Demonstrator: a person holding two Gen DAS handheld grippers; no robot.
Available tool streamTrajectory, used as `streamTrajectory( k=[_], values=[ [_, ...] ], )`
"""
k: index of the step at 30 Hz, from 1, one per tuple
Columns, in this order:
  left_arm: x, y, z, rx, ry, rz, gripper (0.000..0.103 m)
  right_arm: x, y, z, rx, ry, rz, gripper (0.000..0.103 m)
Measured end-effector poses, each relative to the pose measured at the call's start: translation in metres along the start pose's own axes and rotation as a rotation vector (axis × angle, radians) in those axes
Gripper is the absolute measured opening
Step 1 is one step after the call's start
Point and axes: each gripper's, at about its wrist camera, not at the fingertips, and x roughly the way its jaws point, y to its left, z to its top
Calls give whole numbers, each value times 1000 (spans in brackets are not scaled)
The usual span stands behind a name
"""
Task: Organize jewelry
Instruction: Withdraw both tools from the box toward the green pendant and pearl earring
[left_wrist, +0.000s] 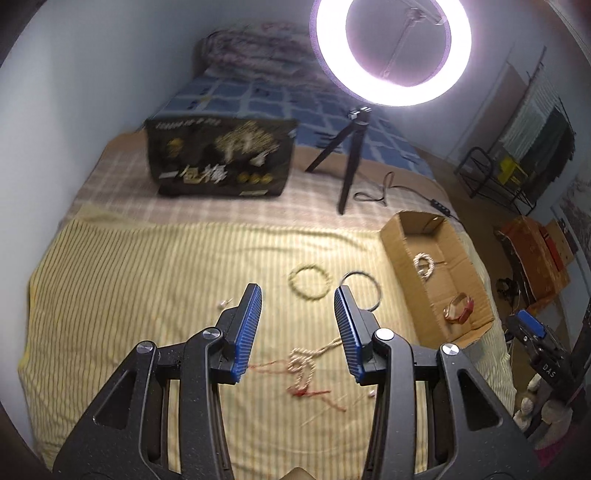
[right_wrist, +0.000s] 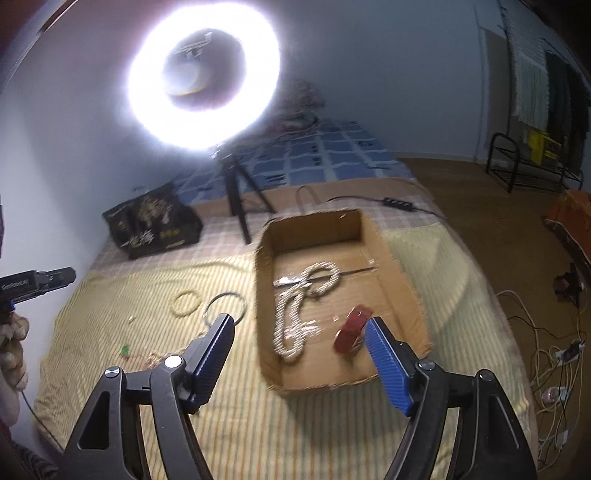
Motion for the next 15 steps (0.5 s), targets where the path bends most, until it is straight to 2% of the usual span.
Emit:
streamTrajectory(
  k=[8, 15],
  values=[
    [24, 39, -27, -33, 99, 35, 41, 21, 36, -19, -86, 141, 86, 75],
    [58, 66, -50, -119, 222, 49, 41, 45, 55, -37, -92, 252, 145, 72]
  ],
)
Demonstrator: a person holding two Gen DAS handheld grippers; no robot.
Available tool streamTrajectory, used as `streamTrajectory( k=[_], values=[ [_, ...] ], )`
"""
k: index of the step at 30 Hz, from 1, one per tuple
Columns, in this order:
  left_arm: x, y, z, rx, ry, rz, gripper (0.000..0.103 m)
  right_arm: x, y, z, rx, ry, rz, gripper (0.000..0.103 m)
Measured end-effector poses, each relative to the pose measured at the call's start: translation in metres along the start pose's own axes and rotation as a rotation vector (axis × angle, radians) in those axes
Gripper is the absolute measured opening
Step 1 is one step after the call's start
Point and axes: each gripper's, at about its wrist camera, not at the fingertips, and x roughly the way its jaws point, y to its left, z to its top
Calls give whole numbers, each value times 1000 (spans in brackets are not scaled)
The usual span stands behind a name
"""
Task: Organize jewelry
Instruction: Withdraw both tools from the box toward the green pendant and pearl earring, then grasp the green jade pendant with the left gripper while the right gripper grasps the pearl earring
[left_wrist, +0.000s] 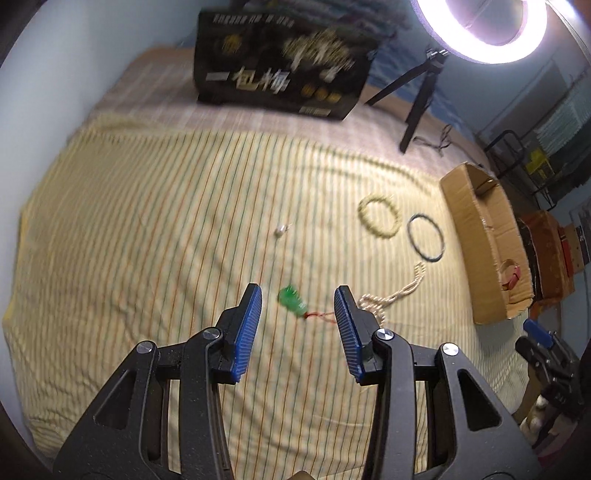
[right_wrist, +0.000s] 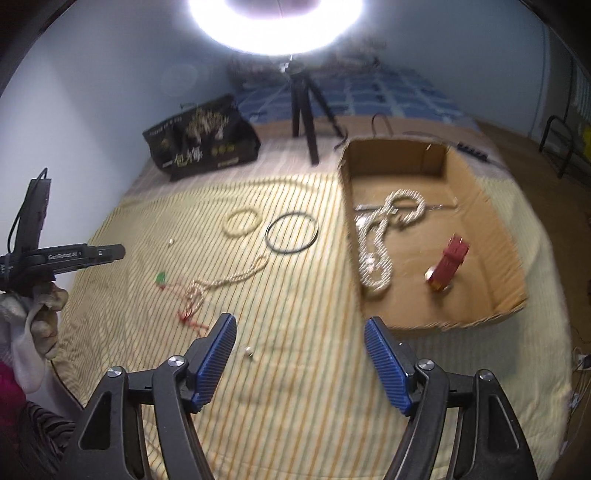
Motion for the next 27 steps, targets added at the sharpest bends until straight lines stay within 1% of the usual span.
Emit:
streamTrajectory(
  k=[5, 8, 10, 11, 15, 19, 20, 21, 24, 27],
  values=[
    [21, 5, -5, -43, 52, 7, 41, 21, 5, -8, 11, 66, 21, 62],
    [31, 4, -7, -57, 72, 10, 41, 29, 9, -12, 3, 91, 23, 58],
    [37, 5, -7, -73, 89, 3, 39, 33, 12, -14, -6, 101, 18, 57],
    [39, 5, -7, -78, 93, 3, 36, 34, 13, -13, -10, 104, 15, 55],
    [45, 4, -6, -94, 103, 7, 35, 41, 16, -15, -14, 115, 5, 49],
    [52, 4, -5, -115, 121, -4, 34, 46, 16, -14, -20, 128, 5, 44],
    [54, 3, -5, -116, 128, -1, 30, 48, 16, -15, -21, 133, 7, 43],
    [57, 2, -6, -118, 135, -1, 28, 49, 16, -15, -22, 136, 8, 42],
    [64, 0, -6, -129, 152, 0, 28, 53, 16, -16, -22, 147, 13, 40],
    [66, 0, -6, -143, 150, -4, 28, 55, 15, -16, -23, 153, 17, 40]
  ],
)
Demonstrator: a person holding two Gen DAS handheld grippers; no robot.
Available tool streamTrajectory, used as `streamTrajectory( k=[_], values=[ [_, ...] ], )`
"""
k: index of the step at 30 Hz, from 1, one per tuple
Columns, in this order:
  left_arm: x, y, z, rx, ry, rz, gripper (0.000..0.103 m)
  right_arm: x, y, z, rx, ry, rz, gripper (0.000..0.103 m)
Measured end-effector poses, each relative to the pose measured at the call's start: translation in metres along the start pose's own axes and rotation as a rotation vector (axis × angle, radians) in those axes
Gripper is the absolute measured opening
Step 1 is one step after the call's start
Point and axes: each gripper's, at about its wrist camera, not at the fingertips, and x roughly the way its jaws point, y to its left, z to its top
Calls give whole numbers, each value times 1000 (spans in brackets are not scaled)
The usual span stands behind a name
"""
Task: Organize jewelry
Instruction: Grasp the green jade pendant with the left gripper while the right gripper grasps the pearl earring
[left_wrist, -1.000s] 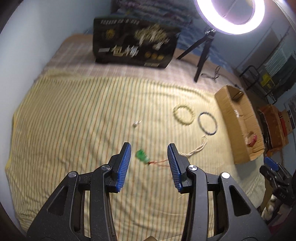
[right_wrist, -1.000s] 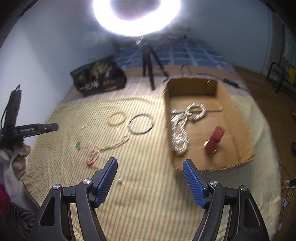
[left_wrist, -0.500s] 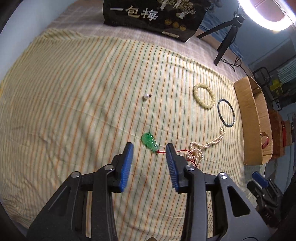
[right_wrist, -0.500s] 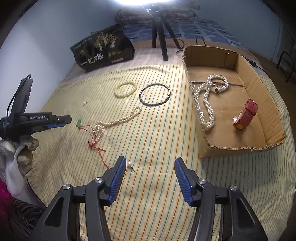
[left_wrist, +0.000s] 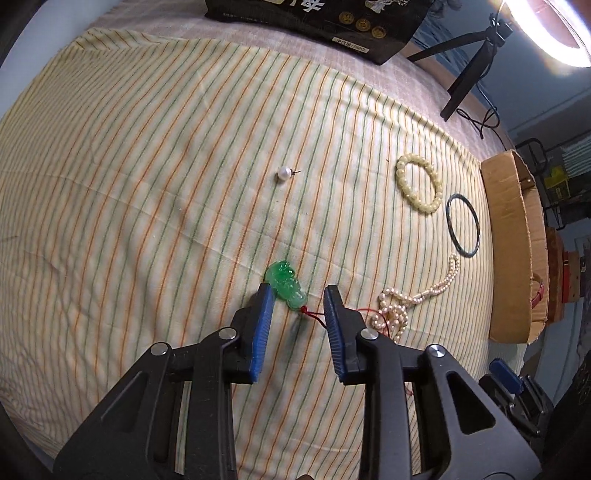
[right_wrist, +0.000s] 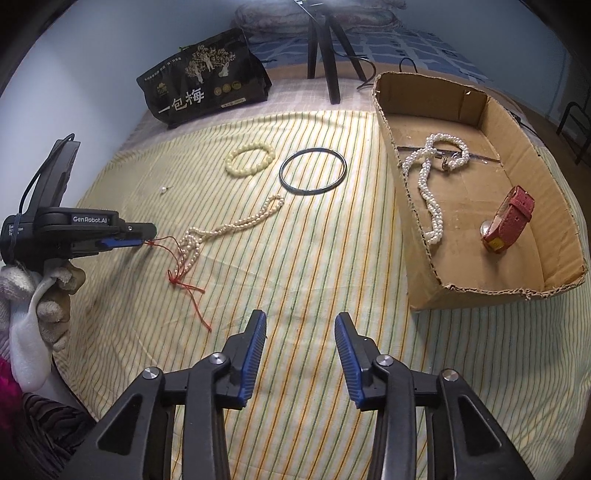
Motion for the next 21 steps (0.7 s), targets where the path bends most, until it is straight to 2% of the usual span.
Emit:
streamTrajectory(
  k=[10, 12, 14, 21],
  values=[
    [9, -2, 5, 5, -2, 26, 24, 6, -1, 1, 6, 16, 23, 35],
    [11, -4, 5, 21, -6, 45, 17, 9, 0, 1, 7, 24, 35, 34],
    [12, -6, 6, 27, -10, 54, 15, 12, 2, 1, 5, 34, 45, 33],
    [15, -12, 9, 55, -18, 67, 15, 27, 10, 0, -2, 68, 71, 29]
  ],
)
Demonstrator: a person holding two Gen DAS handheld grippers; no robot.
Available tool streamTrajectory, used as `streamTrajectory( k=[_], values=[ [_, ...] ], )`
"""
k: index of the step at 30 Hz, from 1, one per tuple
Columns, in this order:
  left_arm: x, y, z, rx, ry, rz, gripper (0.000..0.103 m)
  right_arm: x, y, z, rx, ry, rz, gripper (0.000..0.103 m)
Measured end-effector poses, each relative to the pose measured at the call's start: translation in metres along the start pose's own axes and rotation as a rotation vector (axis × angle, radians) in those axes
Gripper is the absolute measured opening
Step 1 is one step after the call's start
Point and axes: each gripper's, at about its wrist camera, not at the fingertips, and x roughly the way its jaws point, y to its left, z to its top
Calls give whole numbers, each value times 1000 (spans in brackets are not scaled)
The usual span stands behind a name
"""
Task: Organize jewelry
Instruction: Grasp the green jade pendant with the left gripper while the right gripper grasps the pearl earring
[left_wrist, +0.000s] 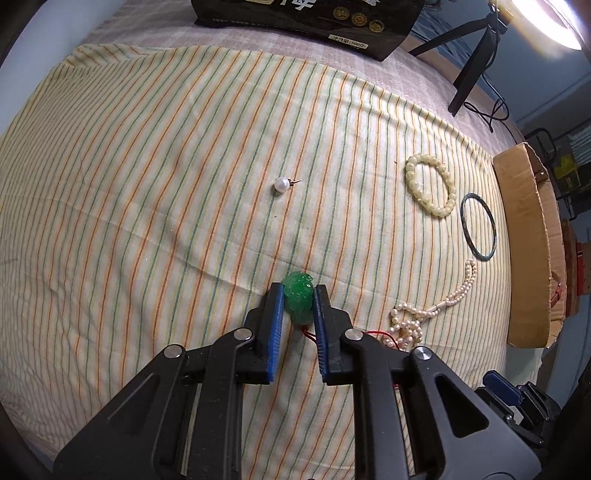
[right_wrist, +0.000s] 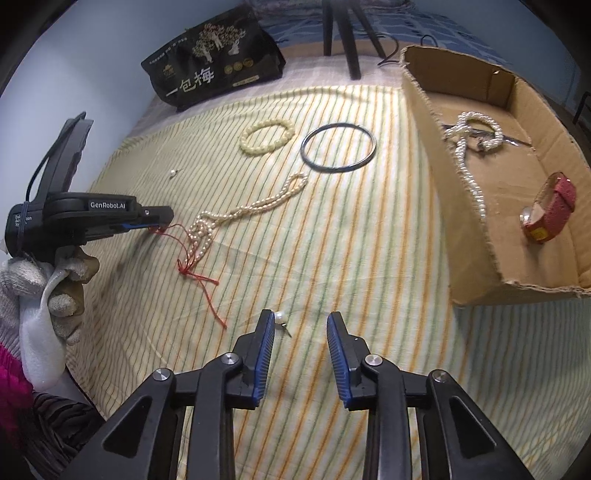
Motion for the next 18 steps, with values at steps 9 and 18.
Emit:
streamTrajectory(
  k=[9, 18],
  values=[
    [4, -6, 2, 14, -7, 9, 14, 14, 13, 4, -27, 19, -11, 24],
    [5, -6, 2, 31, -14, 14, 14, 31, 30, 7, -93, 44, -85, 8]
  ],
)
